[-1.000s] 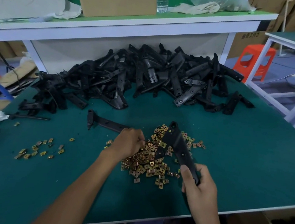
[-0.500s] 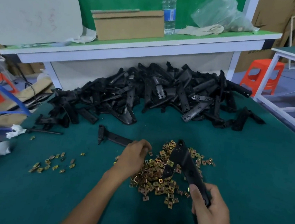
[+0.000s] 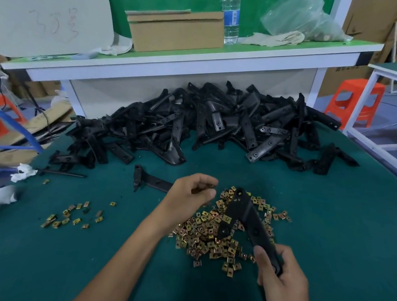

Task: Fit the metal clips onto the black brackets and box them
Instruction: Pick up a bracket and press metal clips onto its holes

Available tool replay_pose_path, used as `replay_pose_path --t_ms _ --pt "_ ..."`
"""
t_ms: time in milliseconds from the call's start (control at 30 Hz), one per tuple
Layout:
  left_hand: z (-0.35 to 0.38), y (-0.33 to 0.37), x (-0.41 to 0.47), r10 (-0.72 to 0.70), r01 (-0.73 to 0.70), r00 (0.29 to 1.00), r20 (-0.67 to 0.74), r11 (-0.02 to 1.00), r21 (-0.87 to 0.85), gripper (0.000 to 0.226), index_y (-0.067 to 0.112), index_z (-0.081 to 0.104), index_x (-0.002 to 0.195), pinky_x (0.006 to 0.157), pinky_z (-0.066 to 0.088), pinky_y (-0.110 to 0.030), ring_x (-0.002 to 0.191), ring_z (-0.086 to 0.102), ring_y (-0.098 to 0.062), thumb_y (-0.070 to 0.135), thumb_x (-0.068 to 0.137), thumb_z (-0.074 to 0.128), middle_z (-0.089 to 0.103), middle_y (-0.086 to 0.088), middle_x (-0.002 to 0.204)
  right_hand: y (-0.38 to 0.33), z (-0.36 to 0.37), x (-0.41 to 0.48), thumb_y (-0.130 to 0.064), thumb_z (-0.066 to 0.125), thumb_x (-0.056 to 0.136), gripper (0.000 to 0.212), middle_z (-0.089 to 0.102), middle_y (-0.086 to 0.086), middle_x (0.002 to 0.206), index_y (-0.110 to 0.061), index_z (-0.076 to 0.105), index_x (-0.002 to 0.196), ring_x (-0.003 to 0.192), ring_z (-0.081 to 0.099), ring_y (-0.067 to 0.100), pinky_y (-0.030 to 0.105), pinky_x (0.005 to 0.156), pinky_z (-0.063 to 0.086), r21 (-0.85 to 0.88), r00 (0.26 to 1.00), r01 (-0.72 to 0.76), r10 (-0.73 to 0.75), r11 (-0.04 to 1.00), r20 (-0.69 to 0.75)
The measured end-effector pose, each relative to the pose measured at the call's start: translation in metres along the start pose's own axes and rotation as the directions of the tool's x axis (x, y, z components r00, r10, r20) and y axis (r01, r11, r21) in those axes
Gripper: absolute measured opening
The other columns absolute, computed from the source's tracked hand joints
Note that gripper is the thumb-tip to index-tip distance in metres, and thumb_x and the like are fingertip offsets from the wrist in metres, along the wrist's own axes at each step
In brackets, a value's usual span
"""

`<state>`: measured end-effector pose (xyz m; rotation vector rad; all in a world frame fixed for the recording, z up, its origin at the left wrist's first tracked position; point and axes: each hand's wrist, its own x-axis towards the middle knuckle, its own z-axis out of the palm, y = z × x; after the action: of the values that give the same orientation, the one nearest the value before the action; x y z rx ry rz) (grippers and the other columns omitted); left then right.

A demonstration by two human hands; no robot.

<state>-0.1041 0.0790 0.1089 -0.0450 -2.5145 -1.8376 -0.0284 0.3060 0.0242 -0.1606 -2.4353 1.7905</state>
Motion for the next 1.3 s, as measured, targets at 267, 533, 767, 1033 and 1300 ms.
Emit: replay_pose_path --t_ms 267,533,767,1033,1300 --pt "0.009 0.005 -0.007 -0.067 0.094 0.992 0.103 0.957 -0.276 0.014 0.013 0.078 0.104 0.077 0.057 -0.022 0.082 0.068 -0.007 0.01 0.097 0.066 0.074 0.004 0.087 -0.003 0.0 -0.002 -0.071 0.057 0.077 0.037 0.065 0.002 0.058 -0.036 0.059 0.09 0.053 0.059 0.005 0.035 0.059 0.045 -0.001 1.0 0.005 -0.005 1.0 0.011" --pt "0.016 0.0 -0.009 -0.114 0.157 0.984 0.14 0.923 -0.351 0.01 0.012 0.079 0.099 0.071 0.054 -0.021 0.082 0.069 -0.014 0.013 0.094 0.07 0.076 -0.009 0.095 -0.001 -0.001 -0.001 -0.069 0.058 0.079 0.037 0.065 0.001 0.058 -0.035 0.06 0.094 0.052 0.06 0.004 0.031 0.056 0.043 -0.019 0.999 0.005 -0.005 1.0 0.032" --pt "0.017 -0.004 -0.01 -0.165 0.193 0.98 0.108 0.916 -0.353 0.008 0.009 0.078 0.096 0.067 0.053 -0.02 0.079 0.069 -0.012 0.012 0.093 0.072 0.076 -0.007 0.091 -0.008 -0.002 -0.001 -0.065 0.057 0.08 0.02 0.063 0.002 0.058 -0.049 0.054 0.091 0.051 0.06 0.004 0.016 0.049 0.042 -0.082 0.995 0.058 -0.052 0.995 0.08" --pt "0.025 -0.014 -0.015 -0.265 0.251 0.964 0.034 0.856 -0.451 0.01 0.015 0.08 0.097 0.066 0.052 -0.019 0.082 0.068 -0.009 0.018 0.091 0.073 0.076 -0.004 0.096 -0.004 -0.001 0.002 -0.07 0.054 0.078 0.031 0.065 -0.006 0.066 -0.043 0.058 0.094 0.057 0.062 0.008 0.035 0.06 0.05 -0.159 0.993 0.066 -0.049 0.985 0.11" --pt "0.036 -0.021 -0.02 -0.262 0.252 0.964 0.052 0.825 -0.506 0.015 0.011 0.08 0.099 0.094 0.056 -0.039 0.094 0.07 -0.024 0.02 0.088 0.077 0.077 -0.016 0.103 -0.005 0.003 -0.001 -0.071 0.049 0.077 0.034 0.061 -0.01 0.063 -0.04 0.055 0.09 0.06 0.062 0.017 0.039 0.061 0.049 -0.231 0.995 0.092 -0.079 0.969 0.067"
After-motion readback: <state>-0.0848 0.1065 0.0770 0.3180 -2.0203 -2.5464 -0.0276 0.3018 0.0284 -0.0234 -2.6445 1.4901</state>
